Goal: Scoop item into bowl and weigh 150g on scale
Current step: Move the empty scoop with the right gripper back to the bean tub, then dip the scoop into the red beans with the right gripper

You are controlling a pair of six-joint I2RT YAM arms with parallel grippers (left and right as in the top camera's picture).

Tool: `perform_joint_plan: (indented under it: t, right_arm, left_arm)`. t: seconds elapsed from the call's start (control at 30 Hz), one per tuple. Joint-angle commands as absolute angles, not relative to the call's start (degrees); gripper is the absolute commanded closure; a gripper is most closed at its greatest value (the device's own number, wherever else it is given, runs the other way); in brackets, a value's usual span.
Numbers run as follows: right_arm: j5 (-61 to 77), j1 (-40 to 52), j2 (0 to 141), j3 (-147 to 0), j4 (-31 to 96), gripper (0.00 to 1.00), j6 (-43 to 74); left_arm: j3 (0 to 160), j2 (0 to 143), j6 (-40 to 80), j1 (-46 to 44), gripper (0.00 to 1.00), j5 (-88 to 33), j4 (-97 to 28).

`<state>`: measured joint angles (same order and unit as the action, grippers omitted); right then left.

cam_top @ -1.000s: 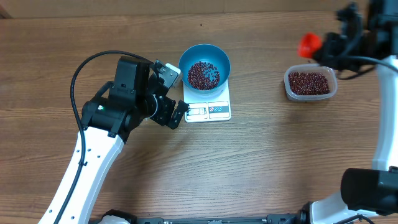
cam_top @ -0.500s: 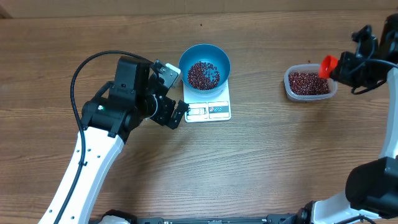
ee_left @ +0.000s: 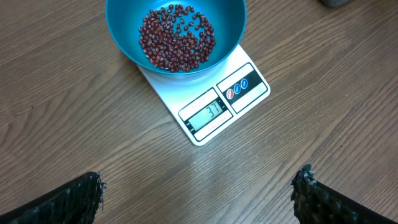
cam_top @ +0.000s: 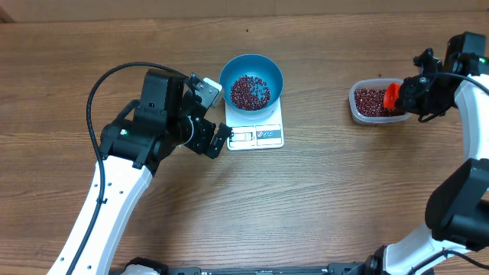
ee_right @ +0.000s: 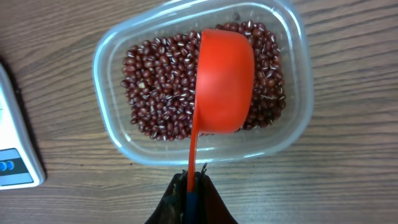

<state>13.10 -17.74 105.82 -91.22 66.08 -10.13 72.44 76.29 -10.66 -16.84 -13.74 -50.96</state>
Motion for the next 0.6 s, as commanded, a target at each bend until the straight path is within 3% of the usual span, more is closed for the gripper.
perform_joint_plan:
  t: [0.0, 0.57]
  right_arm:
    - [12.9, -17.7, 106.8, -89.8, 64.8, 0.96, -11.0]
    - [14.7, -17.6, 106.9, -85.1, 61.4, 0.96, -10.8]
  left_arm:
    - [72.5, 76.6, -10.0, -16.6, 0.00, -14.0, -50.7]
    - [72.5, 76.6, -10.0, -16.6, 0.00, -14.0, -50.7]
